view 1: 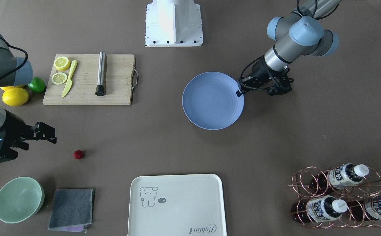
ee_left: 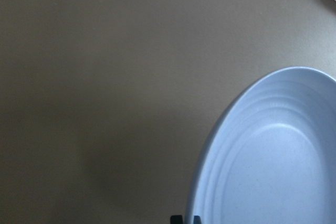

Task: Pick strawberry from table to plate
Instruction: 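Push the blue plate inward with the left gripper while the right reaches the strawberry, then lower the right gripper onto the red strawberry and close it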

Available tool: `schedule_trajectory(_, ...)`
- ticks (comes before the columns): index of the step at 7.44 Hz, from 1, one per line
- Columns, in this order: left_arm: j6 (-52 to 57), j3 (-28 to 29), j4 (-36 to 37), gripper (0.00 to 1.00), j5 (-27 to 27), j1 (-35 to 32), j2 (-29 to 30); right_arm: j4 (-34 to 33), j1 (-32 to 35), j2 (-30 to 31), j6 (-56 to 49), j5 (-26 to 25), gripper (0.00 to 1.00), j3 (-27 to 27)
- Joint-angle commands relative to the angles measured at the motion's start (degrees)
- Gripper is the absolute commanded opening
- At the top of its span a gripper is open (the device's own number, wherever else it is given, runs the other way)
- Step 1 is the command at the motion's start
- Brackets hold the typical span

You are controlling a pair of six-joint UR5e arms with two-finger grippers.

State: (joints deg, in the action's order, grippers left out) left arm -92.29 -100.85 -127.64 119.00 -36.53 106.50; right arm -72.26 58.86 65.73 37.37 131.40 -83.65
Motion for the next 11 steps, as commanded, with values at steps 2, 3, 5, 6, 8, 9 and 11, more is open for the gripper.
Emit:
schedule_trajectory(2,-4.38,0.21,3.8,0.0,-5.7,7.24,5.55,2.21,-4.01,-4.37,3.85,-4.74,0.95,5.4)
schedule_trajectory(3,-4.3,0.21,3.8,0.0,-7.8,8.31,5.47,2.21,-5.32,-4.91,3.85,-6.58,0.95,6.64)
schedule_trajectory(5,-4.3,0.73,3.71,0.0,-8.08,9.9,5.56,2.21,-6.12,-5.09,3.94,-6.86,0.94,7.0)
schedule_trajectory(6,-4.21,0.91,3.71,0.0,-8.08,10.16,5.73,2.13,-6.3,-6.48,3.94,-7.21,0.94,8.4)
schedule_trajectory(8,-3.95,0.65,3.71,0.97,-8.08,10.34,5.73,2.21,-6.56,-7.82,4.2,-7.56,0.93,10.78)
schedule_trajectory(9,-3.95,0.21,3.71,0.97,-7.99,10.25,5.73,2.21,-6.74,-7.9,4.2,-7.91,0.9,11.05)
schedule_trajectory(11,-4.12,-0.4,3.8,0.97,-7.9,9.99,5.73,2.3,-7.0,-7.29,4.29,-8.0,0.78,10.87)
